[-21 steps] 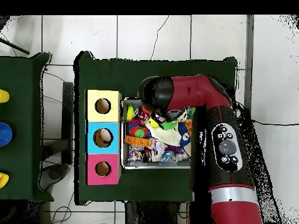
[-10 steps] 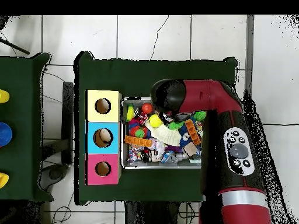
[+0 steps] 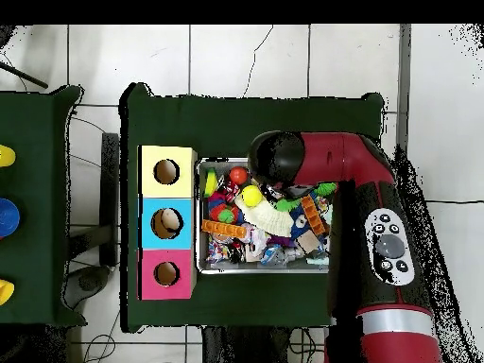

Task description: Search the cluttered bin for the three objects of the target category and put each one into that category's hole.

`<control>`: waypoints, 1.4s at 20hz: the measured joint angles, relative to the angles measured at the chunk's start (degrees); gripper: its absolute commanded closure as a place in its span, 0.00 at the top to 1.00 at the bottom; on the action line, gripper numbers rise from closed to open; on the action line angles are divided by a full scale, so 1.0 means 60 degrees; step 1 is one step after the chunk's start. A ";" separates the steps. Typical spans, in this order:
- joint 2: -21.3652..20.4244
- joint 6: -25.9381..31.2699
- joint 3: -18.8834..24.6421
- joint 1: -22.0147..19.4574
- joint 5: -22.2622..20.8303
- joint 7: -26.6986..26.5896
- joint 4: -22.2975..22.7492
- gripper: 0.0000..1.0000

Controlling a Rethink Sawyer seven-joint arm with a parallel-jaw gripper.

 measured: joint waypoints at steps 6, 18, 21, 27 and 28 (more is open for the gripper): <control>-0.0001 0.0000 -0.0004 0.0003 0.0003 0.0000 0.0000 1.00; 0.0029 -0.0299 0.0096 -0.0421 0.0119 0.0000 0.0019 1.00; 0.0138 -0.0547 0.0269 -0.0984 0.0170 0.0000 0.0014 1.00; 0.0736 -0.0758 0.0610 -0.2313 0.0174 0.0000 -0.0145 1.00; 0.0843 -0.0758 0.0649 -0.2476 0.0167 -0.0001 -0.0179 1.00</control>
